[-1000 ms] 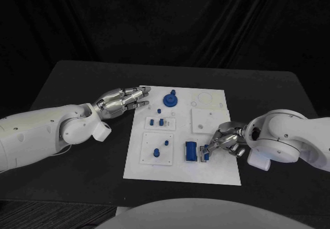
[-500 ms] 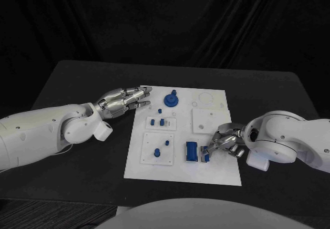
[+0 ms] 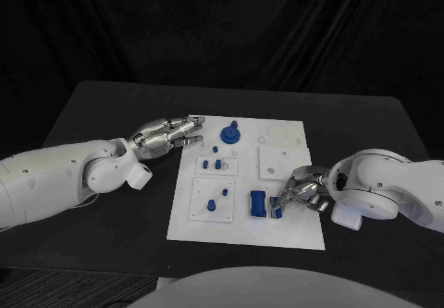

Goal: Assemble the parts on the task board

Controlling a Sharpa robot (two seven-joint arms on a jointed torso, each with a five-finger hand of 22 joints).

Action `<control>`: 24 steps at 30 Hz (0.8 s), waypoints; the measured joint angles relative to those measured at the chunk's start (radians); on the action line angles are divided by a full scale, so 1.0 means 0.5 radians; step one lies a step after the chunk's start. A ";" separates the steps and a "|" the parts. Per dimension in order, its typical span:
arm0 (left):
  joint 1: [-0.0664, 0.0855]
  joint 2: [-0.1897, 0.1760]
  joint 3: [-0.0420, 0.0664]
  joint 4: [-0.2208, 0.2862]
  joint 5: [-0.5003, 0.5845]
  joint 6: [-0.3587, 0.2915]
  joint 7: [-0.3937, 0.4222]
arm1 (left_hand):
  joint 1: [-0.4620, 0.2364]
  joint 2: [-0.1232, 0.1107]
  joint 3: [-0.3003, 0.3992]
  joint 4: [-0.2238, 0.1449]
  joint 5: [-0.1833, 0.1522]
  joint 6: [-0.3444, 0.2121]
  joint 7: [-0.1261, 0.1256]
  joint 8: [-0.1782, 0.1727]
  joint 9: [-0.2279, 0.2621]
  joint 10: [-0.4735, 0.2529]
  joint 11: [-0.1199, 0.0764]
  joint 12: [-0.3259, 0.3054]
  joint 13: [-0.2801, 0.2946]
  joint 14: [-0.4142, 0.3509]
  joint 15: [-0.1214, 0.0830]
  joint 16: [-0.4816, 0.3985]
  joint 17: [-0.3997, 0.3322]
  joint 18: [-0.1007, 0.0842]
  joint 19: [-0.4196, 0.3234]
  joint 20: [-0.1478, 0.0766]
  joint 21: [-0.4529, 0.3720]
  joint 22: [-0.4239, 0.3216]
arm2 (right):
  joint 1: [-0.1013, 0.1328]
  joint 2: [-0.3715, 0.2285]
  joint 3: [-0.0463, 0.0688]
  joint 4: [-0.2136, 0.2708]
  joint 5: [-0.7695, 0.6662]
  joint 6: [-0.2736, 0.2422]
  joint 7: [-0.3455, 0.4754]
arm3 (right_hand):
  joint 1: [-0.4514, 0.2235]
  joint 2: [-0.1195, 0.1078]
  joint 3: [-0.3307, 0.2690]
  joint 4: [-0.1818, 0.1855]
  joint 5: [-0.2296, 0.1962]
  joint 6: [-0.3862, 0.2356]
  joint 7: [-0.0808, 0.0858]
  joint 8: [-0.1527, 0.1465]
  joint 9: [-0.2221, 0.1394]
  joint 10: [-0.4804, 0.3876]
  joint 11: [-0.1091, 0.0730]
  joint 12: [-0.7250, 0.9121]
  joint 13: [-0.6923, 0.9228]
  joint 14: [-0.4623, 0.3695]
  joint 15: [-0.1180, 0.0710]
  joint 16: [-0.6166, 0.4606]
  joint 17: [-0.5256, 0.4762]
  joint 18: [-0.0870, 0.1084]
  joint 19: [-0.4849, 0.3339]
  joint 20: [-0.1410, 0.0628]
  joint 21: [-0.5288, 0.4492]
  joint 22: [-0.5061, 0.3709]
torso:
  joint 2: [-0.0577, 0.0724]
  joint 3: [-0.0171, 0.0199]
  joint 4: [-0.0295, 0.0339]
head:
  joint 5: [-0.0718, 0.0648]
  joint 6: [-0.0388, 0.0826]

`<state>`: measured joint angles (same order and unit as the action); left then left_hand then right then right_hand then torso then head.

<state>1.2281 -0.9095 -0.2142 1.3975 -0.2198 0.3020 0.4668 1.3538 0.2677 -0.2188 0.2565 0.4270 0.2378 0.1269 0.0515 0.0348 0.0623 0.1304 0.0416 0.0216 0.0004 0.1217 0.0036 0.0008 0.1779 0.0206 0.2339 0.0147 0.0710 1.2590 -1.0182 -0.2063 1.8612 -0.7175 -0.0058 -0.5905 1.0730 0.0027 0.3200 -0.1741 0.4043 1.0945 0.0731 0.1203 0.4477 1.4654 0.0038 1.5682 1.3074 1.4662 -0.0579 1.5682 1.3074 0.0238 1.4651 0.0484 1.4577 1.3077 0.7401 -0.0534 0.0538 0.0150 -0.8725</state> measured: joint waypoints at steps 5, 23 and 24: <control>0.000 0.000 0.000 0.000 0.000 0.000 0.000 | 0.000 0.000 0.000 0.000 0.000 0.000 0.000 0.000 0.000 0.000 0.000 0.000 0.000 0.000 0.000 0.000 0.000 0.000 0.000 0.000 0.000 0.000 | -0.001 0.000 -0.001 -0.001 -0.002 -0.002 0.000 | -0.029 0.018 -0.038 0.038 -0.125 -0.021 -0.007 0.002 -0.008 0.000 0.000 0.000 0.000 0.000 0.000 0.000 0.000 0.000 0.000 0.000 -0.003 0.000 | 0.000 -0.0002 0.000 | 0.001 0.000; 0.000 0.004 0.000 -0.005 0.000 0.003 -0.003 | 0.000 0.000 0.006 -0.006 0.000 0.000 0.000 0.000 -0.001 0.000 0.000 0.000 0.000 0.000 0.000 0.000 0.001 0.000 0.000 0.000 0.000 0.000 | -0.006 -0.007 -0.004 -0.004 -0.008 -0.003 -0.002 | -0.246 -0.037 -0.282 0.311 -0.518 -0.053 0.004 0.006 -0.044 0.003 -0.004 0.000 0.000 0.004 -0.004 0.000 0.000 0.000 0.000 0.000 -0.027 0.000 | -0.002 -0.0012 0.001 | -0.006 0.000; 0.000 0.005 0.000 -0.006 0.000 0.004 -0.003 | 0.000 0.000 0.006 -0.006 0.000 0.000 0.000 0.000 -0.001 0.000 0.000 0.000 0.000 0.000 0.000 0.000 0.001 0.000 0.000 0.000 0.000 0.000 | -0.006 -0.008 -0.004 -0.004 -0.008 -0.003 -0.002 | -0.246 -0.037 -0.293 0.321 -0.534 -0.053 0.004 0.006 -0.044 0.003 -0.004 0.000 0.000 0.004 -0.004 0.000 0.000 0.000 0.000 0.000 -0.027 0.000 | -0.002 -0.0012 0.001 | -0.006 0.000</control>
<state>1.2280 -0.9071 -0.2144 1.3946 -0.2198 0.3038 0.4651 1.3538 0.2677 -0.2160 0.2537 0.4270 0.2378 0.1269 0.0515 0.0345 0.0623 0.1304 0.0415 0.0215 0.0004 0.1217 0.0036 0.0012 0.1779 0.0206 0.2339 0.0147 0.0708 1.2562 -1.0221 -0.2085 1.8592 -0.7217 -0.0072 -0.5915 0.9500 -0.0159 0.1737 -0.0136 0.1373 1.0680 0.0752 0.1230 0.4259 1.4671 0.0017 1.5682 1.3073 1.4680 -0.0600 1.5682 1.3074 0.0239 1.4651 0.0485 1.4442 1.3075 0.7393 -0.0540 0.0544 0.0120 -0.8725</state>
